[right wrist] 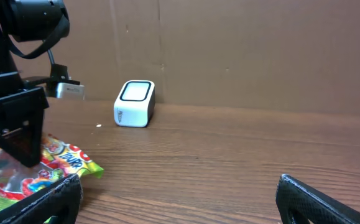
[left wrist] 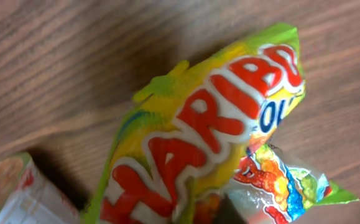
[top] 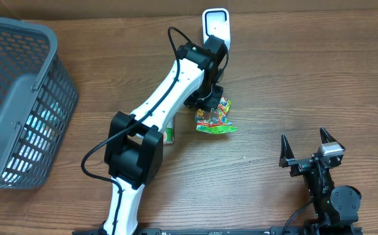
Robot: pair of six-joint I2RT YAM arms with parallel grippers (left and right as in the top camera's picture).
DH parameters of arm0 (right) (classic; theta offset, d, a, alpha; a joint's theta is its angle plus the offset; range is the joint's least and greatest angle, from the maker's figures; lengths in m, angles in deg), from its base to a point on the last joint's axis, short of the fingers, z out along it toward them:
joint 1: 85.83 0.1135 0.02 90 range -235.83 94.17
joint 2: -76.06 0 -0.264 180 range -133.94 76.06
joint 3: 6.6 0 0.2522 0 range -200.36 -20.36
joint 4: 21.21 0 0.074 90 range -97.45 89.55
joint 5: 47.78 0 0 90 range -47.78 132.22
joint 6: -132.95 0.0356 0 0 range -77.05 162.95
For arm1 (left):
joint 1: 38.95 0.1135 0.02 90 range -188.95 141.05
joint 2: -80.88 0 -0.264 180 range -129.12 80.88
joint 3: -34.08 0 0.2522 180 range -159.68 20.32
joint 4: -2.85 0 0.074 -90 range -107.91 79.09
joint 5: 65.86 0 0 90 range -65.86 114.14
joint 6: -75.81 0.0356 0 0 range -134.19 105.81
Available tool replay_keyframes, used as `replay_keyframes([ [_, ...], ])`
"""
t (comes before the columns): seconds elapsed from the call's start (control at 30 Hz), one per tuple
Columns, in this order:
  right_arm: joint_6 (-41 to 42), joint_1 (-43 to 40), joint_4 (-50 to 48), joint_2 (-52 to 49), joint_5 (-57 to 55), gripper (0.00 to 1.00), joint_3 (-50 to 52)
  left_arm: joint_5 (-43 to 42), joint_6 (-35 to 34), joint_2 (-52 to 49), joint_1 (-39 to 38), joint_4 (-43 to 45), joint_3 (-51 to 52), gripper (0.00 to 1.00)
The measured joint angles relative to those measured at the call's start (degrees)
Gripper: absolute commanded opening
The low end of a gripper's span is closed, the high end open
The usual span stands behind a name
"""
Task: Scan the item barcode
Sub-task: 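Carry the Haribo bag out and place it right of the cup, then release the bag and withdraw the left gripper toward the basket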
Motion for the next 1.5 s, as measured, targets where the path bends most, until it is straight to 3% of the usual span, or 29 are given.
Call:
replay_keyframes([
  [0.07, 0.0, 0.0, 0.0, 0.0, 0.0, 1.00, 0.0, 0.2, 0.1, -0.1, 0.0, 1.0, 0.0, 0.87],
  [0.1, 0.0, 0.0, 0.0, 0.0, 0.0, 1.00, 0.0, 0.3, 0.3, 0.0, 0.1, 1.1, 0.0, 0.99],
  [0.27, 0.0, 0.0, 0.0, 0.0, 0.0, 1.00, 0.0, 4.6, 0.3, -0.5, 0.8, -6.6, -5.9, 1.00],
  [0.47, 0.0, 0.0, 0.0, 0.0, 0.0, 1.00, 0.0, 7.6, 1.6, 0.0, 7.9, -19.0, -35.6, 1.00],
  [0.6, 0.0, 0.0, 0.0, 0.0, 0.0, 1.00, 0.0, 8.3, 5.4, 3.7, 17.0, -23.5, -46.8, 1.00],
  [1.1, 0.0, 0.0, 0.0, 0.0, 0.0, 1.00, 0.0, 6.8, 13.6, 4.4, 40.7, -23.9, -38.7, 1.00],
  [1.5, 0.0, 0.0, 0.0, 0.0, 0.0, 1.00, 0.0, 4.4, 20.2, 4.4, 43.4, -22.7, -38.6, 1.00],
])
